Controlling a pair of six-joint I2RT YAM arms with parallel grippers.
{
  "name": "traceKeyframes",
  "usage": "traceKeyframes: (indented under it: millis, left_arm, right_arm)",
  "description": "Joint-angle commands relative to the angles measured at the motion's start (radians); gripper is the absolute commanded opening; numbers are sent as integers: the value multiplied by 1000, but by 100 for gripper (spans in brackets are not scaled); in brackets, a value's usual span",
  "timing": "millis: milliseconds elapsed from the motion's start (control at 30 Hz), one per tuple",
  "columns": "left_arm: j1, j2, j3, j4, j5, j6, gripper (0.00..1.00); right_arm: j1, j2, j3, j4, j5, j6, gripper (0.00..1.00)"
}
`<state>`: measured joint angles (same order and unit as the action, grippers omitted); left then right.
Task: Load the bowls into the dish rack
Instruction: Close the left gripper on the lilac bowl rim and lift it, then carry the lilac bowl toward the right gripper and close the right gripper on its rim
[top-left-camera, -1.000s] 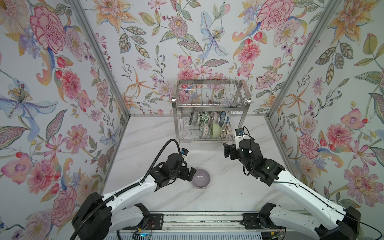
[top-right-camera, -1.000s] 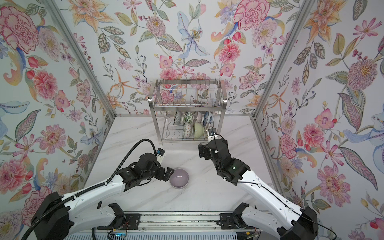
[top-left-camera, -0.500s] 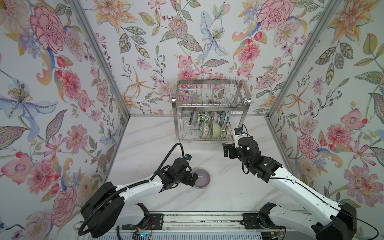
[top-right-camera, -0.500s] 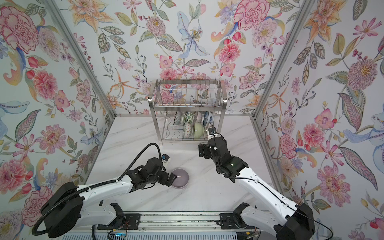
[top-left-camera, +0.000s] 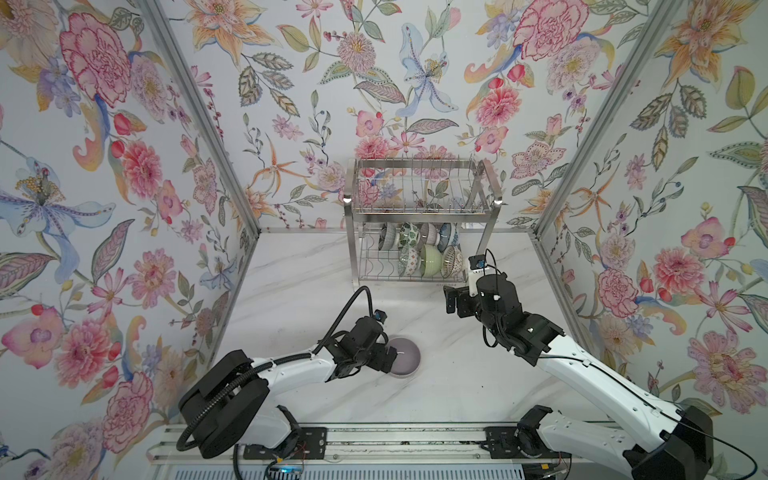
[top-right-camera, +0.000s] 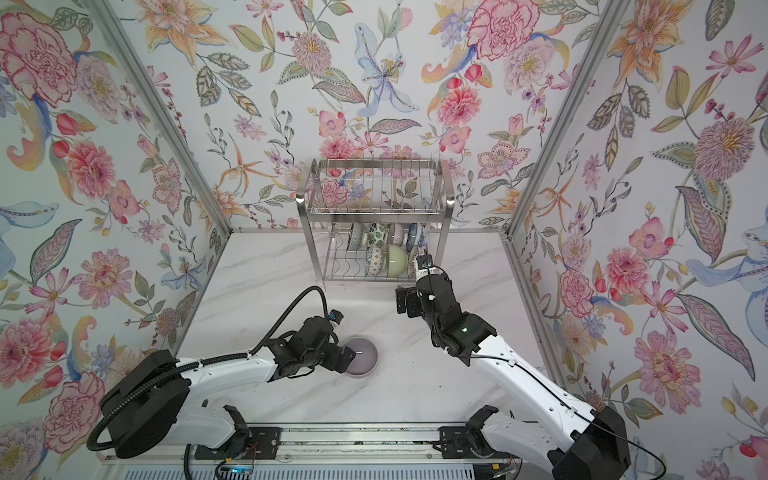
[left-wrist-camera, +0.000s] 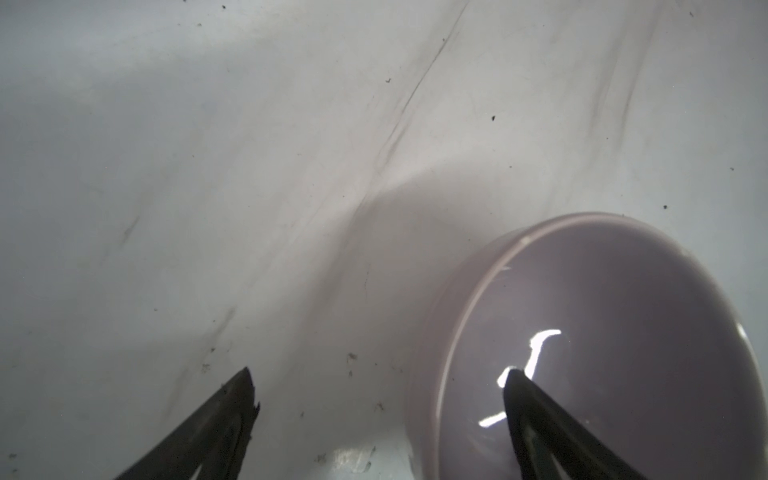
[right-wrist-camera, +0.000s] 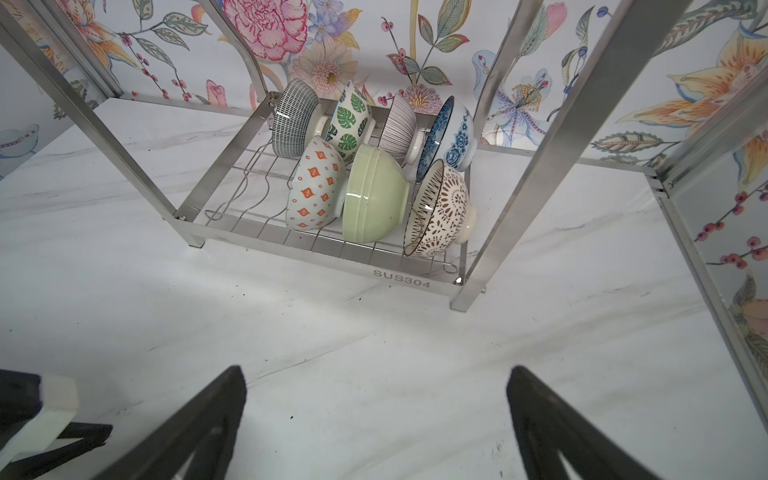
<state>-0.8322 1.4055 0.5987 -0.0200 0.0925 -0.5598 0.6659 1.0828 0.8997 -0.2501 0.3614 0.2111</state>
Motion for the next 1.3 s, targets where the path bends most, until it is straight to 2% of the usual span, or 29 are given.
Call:
traceKeyframes:
  millis: [0,233,467,700,900,1167,1267]
  left_arm:
    - [-15,20,36,19,-18,-7,74]
    - [-21,43,50,17,-8,-19,31]
    - [-26,36,65,-11,-15,-19,0]
    - [-27,-51,80,-71,-95,-10,0]
    - [-22,-195,126,-83,-263,49,0]
    - [-18,-234,279,-51,-468,89,0]
    - [9,-212,356,-83,-491,109,0]
  right_arm:
    - [-7,-7,-19,9,-4,6,99]
    - [-12,-30,-44,11,-4,7,99]
    - [-12,-52,-56,11,-10,6,99]
    - [-12,-68,-58,8,-19,7,99]
    - [-11,-77,-36,0,-31,2,99]
    - [17,-7,94,-8,-61,19,99]
    - [54,38,176,-24,-64,35,99]
